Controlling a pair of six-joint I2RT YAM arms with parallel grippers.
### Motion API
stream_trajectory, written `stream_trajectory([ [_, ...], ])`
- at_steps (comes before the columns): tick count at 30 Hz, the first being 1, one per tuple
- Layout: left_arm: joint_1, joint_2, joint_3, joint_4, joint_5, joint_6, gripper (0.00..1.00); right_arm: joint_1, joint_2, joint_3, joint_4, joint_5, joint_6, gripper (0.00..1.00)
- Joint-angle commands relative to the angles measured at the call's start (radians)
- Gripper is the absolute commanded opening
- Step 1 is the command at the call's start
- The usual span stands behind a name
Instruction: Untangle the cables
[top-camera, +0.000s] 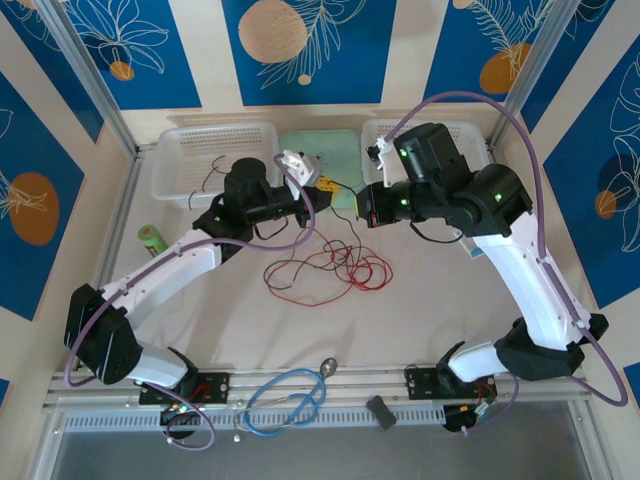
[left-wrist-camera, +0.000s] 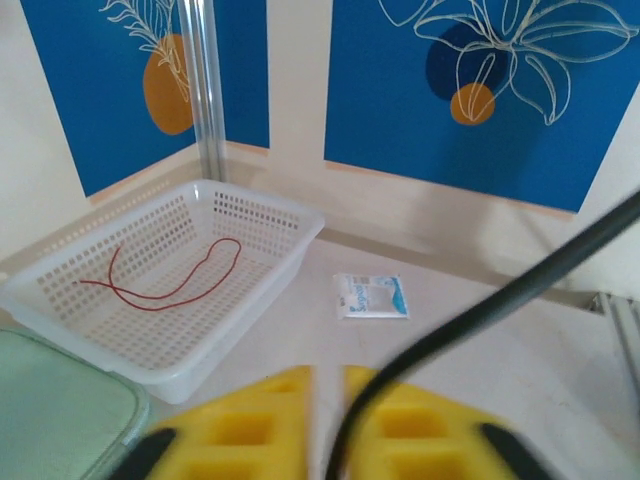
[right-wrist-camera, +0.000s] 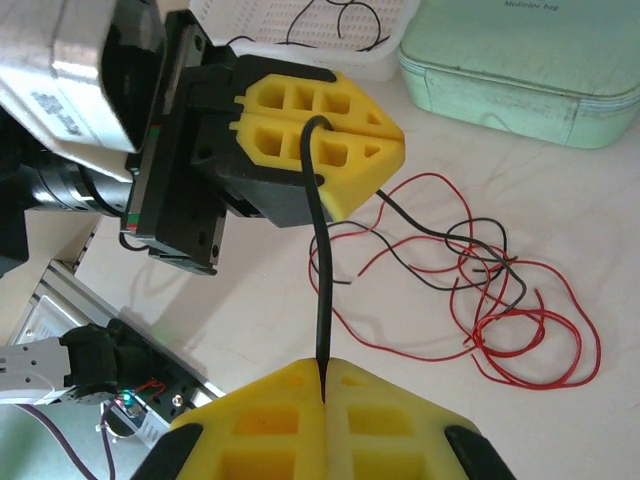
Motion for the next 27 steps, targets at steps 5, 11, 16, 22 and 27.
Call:
stream_trajectory([
  [5,-0.023,-0.089,0.009,-0.038,-0.146,0.003,0.00,-0.069,-0.123,-0.241,0.116,0.036,0.143,0.47],
  [11,-0.027,-0.160,-0.031,-0.042,-0.217,-0.012,0.00,-0.328,-0.312,-0.706,0.351,-0.127,0.465,0.55],
  [16,-0.031,-0.209,-0.061,-0.038,-0.261,-0.016,0.00,-0.489,-0.342,-1.036,0.622,-0.381,0.679,0.57],
  [22,-0.033,-0.221,-0.078,-0.028,-0.269,-0.028,0.00,-0.448,-0.198,-1.120,0.815,-0.490,0.786,0.57],
  [27,-0.034,-0.224,-0.085,-0.016,-0.260,-0.042,0.00,-0.399,-0.083,-1.126,0.915,-0.456,0.855,0.57],
])
